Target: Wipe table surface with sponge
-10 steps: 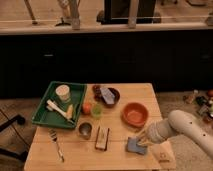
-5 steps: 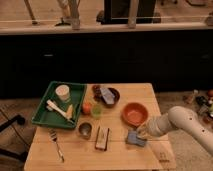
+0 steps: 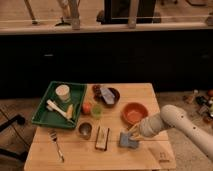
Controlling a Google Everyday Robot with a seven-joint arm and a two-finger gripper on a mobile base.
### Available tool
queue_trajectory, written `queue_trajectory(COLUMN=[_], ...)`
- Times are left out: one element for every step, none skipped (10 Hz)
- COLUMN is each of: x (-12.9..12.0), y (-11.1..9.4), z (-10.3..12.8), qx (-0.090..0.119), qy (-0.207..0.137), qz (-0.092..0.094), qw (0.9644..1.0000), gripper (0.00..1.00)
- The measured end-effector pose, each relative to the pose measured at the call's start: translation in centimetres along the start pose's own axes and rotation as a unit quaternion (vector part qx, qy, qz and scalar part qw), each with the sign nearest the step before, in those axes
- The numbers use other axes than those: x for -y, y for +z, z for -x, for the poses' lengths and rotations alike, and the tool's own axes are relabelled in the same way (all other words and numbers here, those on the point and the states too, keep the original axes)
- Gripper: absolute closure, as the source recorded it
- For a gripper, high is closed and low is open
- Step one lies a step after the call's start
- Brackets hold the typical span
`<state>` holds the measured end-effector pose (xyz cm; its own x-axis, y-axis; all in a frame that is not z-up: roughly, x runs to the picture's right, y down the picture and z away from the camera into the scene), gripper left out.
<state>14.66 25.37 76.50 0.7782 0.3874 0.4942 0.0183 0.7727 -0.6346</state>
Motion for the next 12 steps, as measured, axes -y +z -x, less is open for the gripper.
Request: queue_trajectory(x=[-0.8,-1.6,-2.2,-2.3,-2.2,-2.0,-1.6,-0.9,-0.3,0.5,0.9,1.4], y=[-0.1,-0.4,-0.8,-1.1,-1.6,-2.2,-2.6,-2.8,-2.9,-2.9,-2.8,-2.5], z=[0.0,-0.2,-0.9,-1.5,-2.8,-4.2,-5.3,-5.9,-6.0,-6.1,-6.1,-5.7], qx=[0.001,-0.002,-0.009,-0.014,-0.023,-0.033,-0.042,-0.050,-0.054,-0.057,-0.057,-0.054], qy=[-0.005,-0.007,-0.005,-0.001,0.009,0.023,0.035,0.044,0.046,0.048,0.047,0.043], qz=[0.006,0.010,0.012,0.010,0.006,0.002,-0.005,-0.013,-0.019,-0.027,-0.031,-0.034], qw=[1.0000,0.9999,0.9999,0.9999,0.9997,0.9992,0.9985,0.9977,0.9973,0.9969,0.9967,0.9970], gripper=[0.96,0.96,0.96,0.96,0.96,0.96,0.96,0.96,0.96,0.96,0.96,0.96])
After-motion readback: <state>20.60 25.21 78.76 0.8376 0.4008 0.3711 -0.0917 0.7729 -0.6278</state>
